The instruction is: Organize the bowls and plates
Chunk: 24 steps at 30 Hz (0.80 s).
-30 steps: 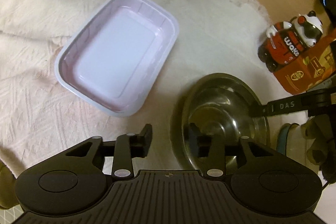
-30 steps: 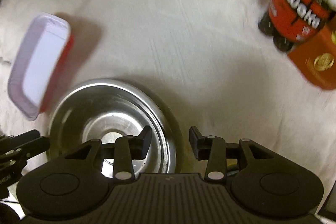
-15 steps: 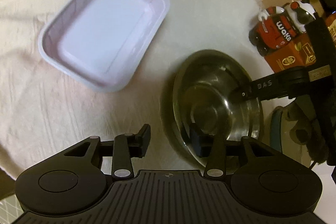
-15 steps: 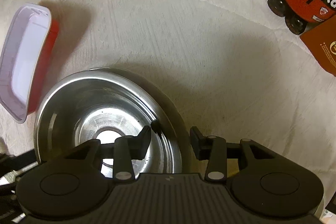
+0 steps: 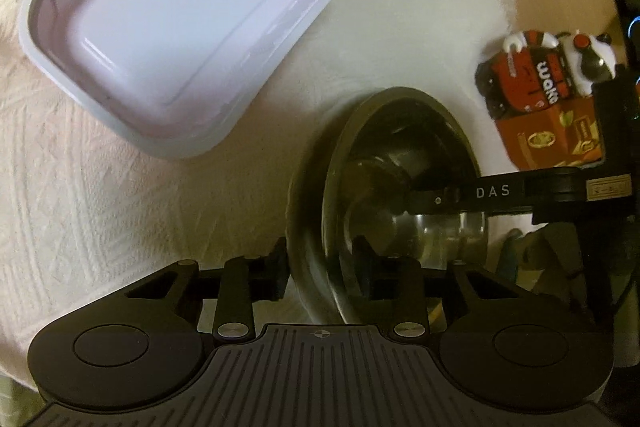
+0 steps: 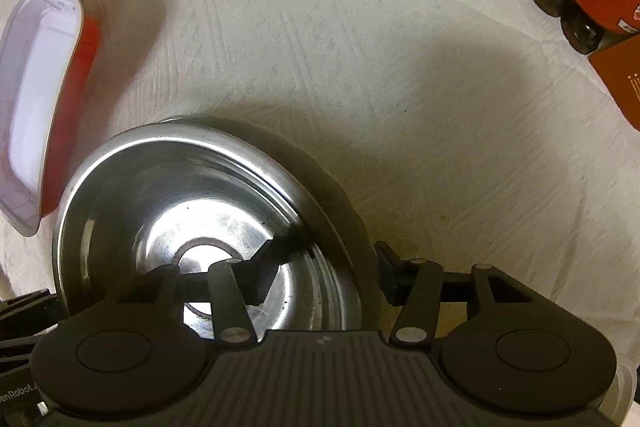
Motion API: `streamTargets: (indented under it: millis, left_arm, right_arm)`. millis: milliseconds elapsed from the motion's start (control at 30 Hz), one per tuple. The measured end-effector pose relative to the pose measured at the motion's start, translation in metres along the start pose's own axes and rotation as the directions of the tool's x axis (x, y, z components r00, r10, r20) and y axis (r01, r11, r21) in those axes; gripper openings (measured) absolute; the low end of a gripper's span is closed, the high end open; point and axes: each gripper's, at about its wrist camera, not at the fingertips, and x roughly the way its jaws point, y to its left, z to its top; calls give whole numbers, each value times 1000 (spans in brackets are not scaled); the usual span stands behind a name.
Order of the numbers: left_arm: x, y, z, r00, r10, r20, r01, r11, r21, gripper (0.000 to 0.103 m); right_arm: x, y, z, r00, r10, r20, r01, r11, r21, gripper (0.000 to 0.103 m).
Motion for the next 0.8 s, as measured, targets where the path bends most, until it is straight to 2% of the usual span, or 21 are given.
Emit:
streamTargets:
  millis: [100,433,633,800]
  left_arm:
    - [-3,-2,3,1000,24,0,-24,999,25,38]
    - [-16,7,12,989,126,80,-131,990,53,39]
    - [-38,2,9,979,129,156,-144,986,89,38]
    - [-67,-4,9,964,113,239,-145,982,119,34]
  right_arm:
    - [-3,5,-3,1000,-10,13,10,1000,-1,54]
    - [-13,25,-16,997,58,50,-57,998,-22,55]
    - [-17,21,-24,993,74,86,-75,997,0,55]
    - [-47,14,-33,977,88,196,-94,995,25,55]
